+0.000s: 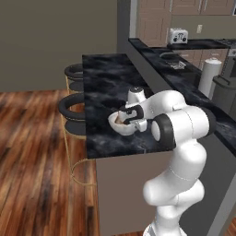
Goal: Pick up the heated bread from the toaster oven and place it in the bowl. Then move the bread bowl to the dining counter.
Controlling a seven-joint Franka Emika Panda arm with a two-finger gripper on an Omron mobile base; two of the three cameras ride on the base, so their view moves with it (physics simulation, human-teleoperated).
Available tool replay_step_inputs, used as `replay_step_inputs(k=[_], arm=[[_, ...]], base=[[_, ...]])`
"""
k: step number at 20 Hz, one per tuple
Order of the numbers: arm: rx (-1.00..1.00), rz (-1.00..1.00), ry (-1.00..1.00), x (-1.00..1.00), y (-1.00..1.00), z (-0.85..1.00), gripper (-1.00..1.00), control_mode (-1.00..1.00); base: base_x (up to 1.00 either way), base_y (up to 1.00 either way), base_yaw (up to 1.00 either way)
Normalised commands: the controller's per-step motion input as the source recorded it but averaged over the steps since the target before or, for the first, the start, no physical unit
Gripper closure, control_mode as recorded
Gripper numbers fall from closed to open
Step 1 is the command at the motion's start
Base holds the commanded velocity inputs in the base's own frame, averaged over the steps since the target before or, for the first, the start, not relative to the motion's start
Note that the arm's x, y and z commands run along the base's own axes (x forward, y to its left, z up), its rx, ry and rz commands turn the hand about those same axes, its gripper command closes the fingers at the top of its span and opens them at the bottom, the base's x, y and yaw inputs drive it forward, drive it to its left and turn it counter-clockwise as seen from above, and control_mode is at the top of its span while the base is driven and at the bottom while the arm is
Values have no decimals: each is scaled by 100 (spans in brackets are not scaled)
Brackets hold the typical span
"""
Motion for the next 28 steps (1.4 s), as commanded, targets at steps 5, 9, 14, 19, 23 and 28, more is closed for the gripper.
replay_step_inputs(k=[5, 9, 14, 19, 23, 28], arm=[[1, -1, -2, -1, -1, 1, -100, -100], [5, -3, -12, -42, -14, 36, -100, -100], [8, 0, -27, -99, -42, 61, -100, -100], [5, 0, -42, -100, -48, 32, -100, -100], [2, 0, -43, -100, -34, 46, -100, -100], [0, 0, -38, -100, -12, 70, -100, -100]], base=[[0, 0, 0], [0, 0, 0], [0, 0, 0], [0, 0, 0], [0, 0, 0], [0, 0, 0]])
